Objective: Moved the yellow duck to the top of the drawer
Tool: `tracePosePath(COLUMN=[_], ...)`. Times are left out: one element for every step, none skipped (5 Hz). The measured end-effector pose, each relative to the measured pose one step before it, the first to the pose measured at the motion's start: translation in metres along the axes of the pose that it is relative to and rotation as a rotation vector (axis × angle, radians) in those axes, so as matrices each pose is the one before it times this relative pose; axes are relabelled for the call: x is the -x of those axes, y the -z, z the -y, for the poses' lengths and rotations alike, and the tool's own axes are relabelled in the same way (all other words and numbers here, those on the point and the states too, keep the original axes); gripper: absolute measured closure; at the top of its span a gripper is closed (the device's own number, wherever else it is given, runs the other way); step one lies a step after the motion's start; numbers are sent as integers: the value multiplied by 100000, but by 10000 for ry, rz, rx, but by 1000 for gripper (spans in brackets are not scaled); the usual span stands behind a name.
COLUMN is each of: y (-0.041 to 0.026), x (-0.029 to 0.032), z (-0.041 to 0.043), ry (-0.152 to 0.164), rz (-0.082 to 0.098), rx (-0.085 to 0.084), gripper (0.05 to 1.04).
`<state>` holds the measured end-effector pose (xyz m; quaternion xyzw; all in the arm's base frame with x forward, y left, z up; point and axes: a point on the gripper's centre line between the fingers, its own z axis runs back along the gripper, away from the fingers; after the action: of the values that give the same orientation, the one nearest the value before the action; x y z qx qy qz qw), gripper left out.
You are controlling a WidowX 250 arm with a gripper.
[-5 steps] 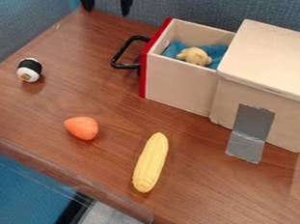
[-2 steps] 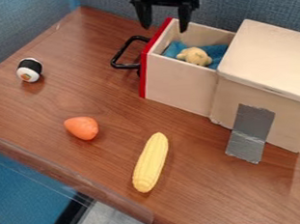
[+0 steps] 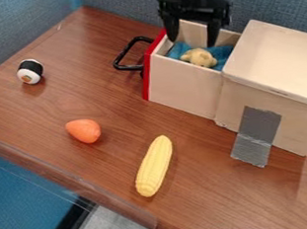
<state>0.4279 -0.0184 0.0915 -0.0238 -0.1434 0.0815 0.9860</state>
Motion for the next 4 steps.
tracePosePath(y=[318, 993, 308, 274], x=[72, 460, 443, 366], z=[726, 530, 59, 20], ry=[18, 128, -196, -145], rz=[70, -207, -112, -144], rx=[30, -62, 75, 74], gripper=[85, 132, 420, 646])
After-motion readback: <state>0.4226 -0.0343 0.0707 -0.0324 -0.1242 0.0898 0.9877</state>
